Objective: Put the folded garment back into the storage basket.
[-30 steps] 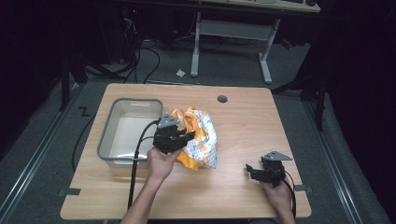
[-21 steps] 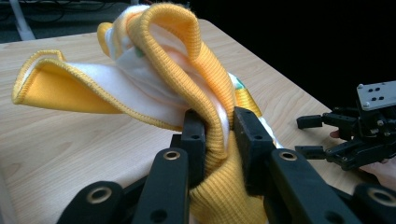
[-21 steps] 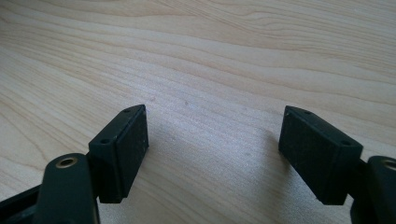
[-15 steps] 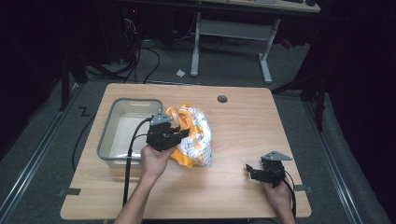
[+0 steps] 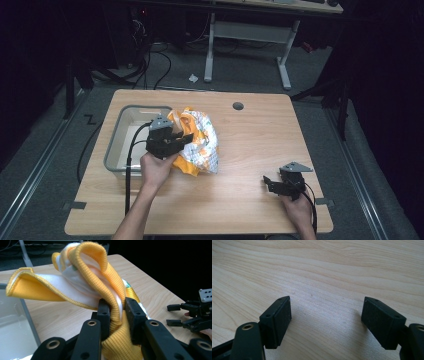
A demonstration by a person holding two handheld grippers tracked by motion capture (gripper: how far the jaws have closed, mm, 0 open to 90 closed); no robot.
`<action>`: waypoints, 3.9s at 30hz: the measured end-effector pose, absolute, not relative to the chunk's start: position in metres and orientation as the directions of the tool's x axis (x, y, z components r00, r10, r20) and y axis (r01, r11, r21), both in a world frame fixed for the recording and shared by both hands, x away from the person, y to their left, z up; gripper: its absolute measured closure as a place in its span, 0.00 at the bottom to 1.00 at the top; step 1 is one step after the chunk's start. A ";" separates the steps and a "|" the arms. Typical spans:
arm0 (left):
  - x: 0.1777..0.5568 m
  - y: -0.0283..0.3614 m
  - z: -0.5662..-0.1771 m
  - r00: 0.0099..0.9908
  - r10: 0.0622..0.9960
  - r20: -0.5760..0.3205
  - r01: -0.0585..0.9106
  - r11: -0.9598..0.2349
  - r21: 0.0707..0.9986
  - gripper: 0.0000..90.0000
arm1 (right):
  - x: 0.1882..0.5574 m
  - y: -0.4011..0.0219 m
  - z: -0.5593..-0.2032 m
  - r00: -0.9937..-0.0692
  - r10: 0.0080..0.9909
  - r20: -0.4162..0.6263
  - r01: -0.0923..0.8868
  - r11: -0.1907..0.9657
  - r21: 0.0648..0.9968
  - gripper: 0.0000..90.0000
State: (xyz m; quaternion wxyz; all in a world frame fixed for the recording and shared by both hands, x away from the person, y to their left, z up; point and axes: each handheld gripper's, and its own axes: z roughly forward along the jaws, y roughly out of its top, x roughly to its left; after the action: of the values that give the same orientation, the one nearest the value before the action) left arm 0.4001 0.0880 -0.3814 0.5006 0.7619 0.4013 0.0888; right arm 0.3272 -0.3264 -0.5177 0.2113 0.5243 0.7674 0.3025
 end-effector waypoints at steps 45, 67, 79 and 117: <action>0.412 0.161 -0.362 0.589 0.766 -0.257 0.527 -0.123 0.841 0.84 | 0.327 -0.326 -0.518 -0.360 0.933 -0.006 0.678 0.266 0.686 0.27; 0.419 0.192 -0.368 0.546 0.794 -0.267 0.551 -0.100 0.829 0.84 | 0.327 -0.326 -0.518 -0.357 0.934 -0.005 0.679 0.263 0.685 0.27; 0.427 0.202 -0.381 0.526 0.805 -0.274 0.577 -0.102 0.811 0.84 | 0.327 -0.326 -0.518 -0.356 0.934 -0.005 0.679 0.263 0.685 0.27; 0.449 0.216 -0.424 0.467 0.854 -0.228 0.650 -0.158 0.743 0.84 | 0.327 -0.326 -0.518 -0.355 0.935 -0.005 0.679 0.262 0.685 0.27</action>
State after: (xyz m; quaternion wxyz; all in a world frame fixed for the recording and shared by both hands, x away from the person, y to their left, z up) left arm 0.4485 0.2165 -0.4242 0.4125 0.7507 0.5010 0.1237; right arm 0.3274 -0.3260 -0.5177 0.2114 0.5271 0.7656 0.3021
